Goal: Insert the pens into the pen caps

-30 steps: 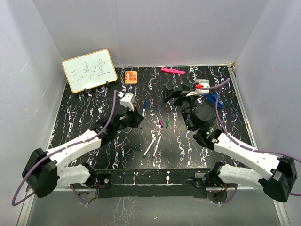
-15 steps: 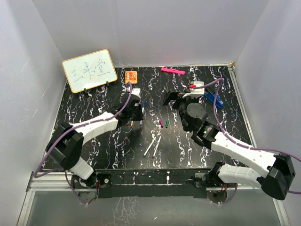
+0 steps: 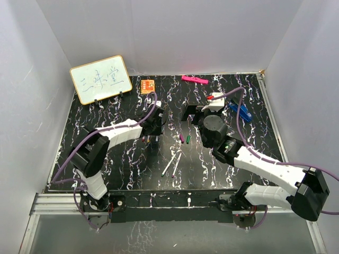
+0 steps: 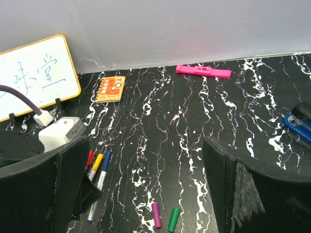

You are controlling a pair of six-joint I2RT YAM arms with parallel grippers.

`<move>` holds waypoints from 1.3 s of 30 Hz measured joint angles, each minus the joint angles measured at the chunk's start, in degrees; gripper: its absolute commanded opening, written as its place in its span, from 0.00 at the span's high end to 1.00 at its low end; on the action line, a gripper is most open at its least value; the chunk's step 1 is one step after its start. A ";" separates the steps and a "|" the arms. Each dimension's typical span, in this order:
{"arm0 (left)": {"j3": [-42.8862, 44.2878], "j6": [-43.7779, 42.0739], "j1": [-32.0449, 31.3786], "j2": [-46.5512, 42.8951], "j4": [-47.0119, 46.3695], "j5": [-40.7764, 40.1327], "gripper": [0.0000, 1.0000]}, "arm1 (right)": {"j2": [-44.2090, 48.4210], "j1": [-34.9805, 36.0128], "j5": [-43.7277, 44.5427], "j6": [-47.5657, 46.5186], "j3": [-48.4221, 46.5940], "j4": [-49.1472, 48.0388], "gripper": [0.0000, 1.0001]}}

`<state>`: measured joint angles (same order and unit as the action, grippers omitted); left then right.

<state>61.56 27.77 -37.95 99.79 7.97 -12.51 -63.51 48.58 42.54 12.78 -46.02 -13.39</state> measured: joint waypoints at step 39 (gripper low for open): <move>6.10 -2.19 0.35 6.86 4.35 -4.00 0.77 | -2.23 -0.72 0.37 2.93 0.94 0.39 0.02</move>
<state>67.66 25.58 -37.60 106.65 12.32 -16.51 -65.73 47.86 42.92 15.70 -45.08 -12.99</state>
